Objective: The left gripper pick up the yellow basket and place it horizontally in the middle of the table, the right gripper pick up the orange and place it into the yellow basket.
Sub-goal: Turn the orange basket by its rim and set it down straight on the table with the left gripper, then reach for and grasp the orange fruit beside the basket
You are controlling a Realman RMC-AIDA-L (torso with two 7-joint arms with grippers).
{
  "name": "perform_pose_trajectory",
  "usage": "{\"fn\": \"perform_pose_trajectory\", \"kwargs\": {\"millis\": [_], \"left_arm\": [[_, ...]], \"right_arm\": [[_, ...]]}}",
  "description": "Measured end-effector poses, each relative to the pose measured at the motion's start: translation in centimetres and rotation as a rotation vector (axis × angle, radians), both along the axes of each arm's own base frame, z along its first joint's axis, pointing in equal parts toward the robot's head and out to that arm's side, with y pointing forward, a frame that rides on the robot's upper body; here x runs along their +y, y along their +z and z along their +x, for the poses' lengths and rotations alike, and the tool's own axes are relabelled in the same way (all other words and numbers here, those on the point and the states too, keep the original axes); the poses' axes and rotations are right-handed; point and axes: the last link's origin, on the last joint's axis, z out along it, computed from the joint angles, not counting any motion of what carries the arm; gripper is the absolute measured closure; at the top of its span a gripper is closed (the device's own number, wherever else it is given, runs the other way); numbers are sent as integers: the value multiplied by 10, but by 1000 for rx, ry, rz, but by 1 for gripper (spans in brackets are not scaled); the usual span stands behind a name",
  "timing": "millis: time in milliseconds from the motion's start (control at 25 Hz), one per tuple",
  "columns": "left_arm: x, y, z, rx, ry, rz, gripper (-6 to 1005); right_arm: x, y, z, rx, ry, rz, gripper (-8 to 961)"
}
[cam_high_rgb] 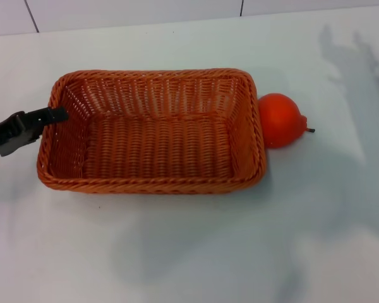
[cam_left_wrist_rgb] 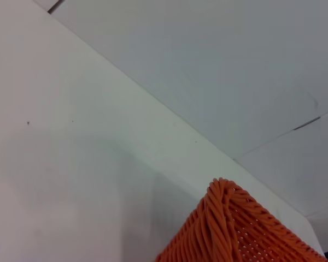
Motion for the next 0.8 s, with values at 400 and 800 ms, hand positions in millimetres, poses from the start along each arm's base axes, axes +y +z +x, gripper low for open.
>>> {"fn": "perform_pose_trajectory", "kwargs": {"millis": [400,800], "left_arm": [[-7,22,-1,10,-111,125,377],[-9,52,5,90,-406,593,354]], "right_arm": [[7,6,-21,-52,227,-181,274],[23,58,-54,-209,467,-645,184]]}}
